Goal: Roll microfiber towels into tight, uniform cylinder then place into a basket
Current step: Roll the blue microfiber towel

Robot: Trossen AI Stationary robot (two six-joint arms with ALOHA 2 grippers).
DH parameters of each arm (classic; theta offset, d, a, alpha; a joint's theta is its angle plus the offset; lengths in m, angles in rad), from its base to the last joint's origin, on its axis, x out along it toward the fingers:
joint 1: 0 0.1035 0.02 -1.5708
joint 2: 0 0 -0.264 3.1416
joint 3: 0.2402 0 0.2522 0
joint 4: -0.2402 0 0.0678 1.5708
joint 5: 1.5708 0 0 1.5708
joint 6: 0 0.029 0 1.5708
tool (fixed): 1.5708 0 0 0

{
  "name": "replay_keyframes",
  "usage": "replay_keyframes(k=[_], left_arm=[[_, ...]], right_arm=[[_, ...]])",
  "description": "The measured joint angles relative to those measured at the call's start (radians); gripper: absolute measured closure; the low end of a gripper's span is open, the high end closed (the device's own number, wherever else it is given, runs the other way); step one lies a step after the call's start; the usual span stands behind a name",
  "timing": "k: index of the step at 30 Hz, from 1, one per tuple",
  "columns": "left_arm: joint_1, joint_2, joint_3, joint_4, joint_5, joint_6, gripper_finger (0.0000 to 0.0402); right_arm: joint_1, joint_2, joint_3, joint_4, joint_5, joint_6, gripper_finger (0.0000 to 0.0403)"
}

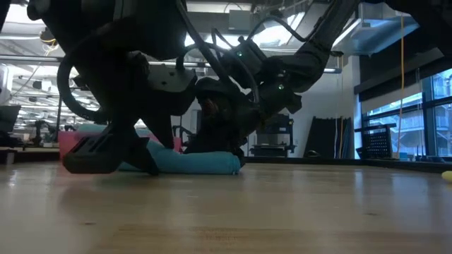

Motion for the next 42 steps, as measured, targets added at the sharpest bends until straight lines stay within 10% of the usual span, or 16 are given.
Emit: replay_keyframes(k=[15,31,42], left_arm=[[0.025,0.008,-0.003,0.039,-0.011,0.020,0.0263],[0.037,0.007,-0.004,0.055,-0.019,0.035,0.0187],[0.070,0.007,-0.003,0.083,0.003,0.032,0.0211]], right_arm=[[-0.001,0.000,0.000,-0.005,-0.050,0.004,0.0366],[-0.001,0.000,0.000,-0.014,-0.055,0.004,0.0366],[0.000,0.000,0.000,-0.011,-0.056,0.000,0.0366]])
